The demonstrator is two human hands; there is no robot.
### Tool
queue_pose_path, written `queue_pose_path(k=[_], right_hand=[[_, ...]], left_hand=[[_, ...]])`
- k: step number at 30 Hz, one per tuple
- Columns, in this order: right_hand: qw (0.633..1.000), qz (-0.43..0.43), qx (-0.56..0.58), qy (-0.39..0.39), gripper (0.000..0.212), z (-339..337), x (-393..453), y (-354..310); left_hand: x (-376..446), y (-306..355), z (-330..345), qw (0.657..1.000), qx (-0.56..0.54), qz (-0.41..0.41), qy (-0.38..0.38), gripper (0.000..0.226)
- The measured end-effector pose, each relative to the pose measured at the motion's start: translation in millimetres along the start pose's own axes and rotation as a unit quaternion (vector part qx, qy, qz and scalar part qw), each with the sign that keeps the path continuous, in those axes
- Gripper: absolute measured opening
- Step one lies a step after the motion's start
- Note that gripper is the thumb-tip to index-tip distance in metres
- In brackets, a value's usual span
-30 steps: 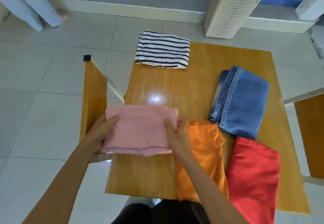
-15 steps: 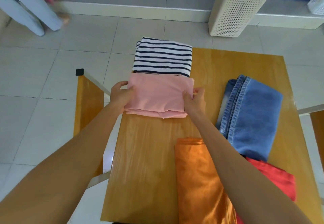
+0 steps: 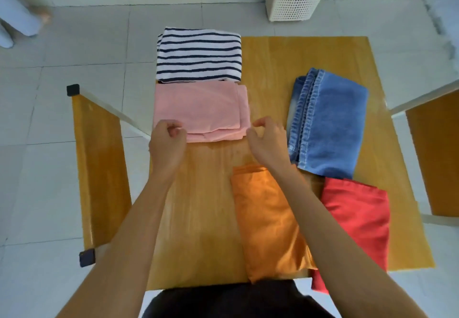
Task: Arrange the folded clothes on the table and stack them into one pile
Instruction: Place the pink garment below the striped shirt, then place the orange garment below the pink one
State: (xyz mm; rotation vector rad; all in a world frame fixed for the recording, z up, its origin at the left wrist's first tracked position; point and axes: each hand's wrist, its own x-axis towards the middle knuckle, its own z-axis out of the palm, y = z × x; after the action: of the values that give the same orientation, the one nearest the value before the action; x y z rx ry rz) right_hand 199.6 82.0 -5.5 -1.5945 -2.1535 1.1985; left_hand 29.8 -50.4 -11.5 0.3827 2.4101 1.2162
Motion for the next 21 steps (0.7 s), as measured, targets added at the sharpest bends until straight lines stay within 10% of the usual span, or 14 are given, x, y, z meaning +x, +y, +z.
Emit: queue_pose_path(k=[7, 12, 16, 21], right_hand=[[0.993, -0.008, -0.106, 0.057, 0.022, -31.1, -111.1, 68.3], [0.955, 0.152, -0.246, -0.068, 0.043, -47.6, -168.9, 87.8], [0.904, 0.268, -0.260, -0.211, 0.063, -47.8, -191.1, 107.4], [0.934, 0.234, -0.248, -0.109, 0.065, -28.1, -196.1, 113.5]], left_hand=[[-76.8, -2.0, 100.0, 0.924, 0.203, 0.231, -0.228, 0.031], [-95.9, -8.8, 125.2, 0.821, 0.399, 0.288, -0.290, 0.073], [-94.5, -23.3, 95.7, 0.846, 0.393, 0.220, -0.286, 0.072], [-96.0, -59.1, 28.1, 0.906, 0.283, 0.066, -0.307, 0.079]])
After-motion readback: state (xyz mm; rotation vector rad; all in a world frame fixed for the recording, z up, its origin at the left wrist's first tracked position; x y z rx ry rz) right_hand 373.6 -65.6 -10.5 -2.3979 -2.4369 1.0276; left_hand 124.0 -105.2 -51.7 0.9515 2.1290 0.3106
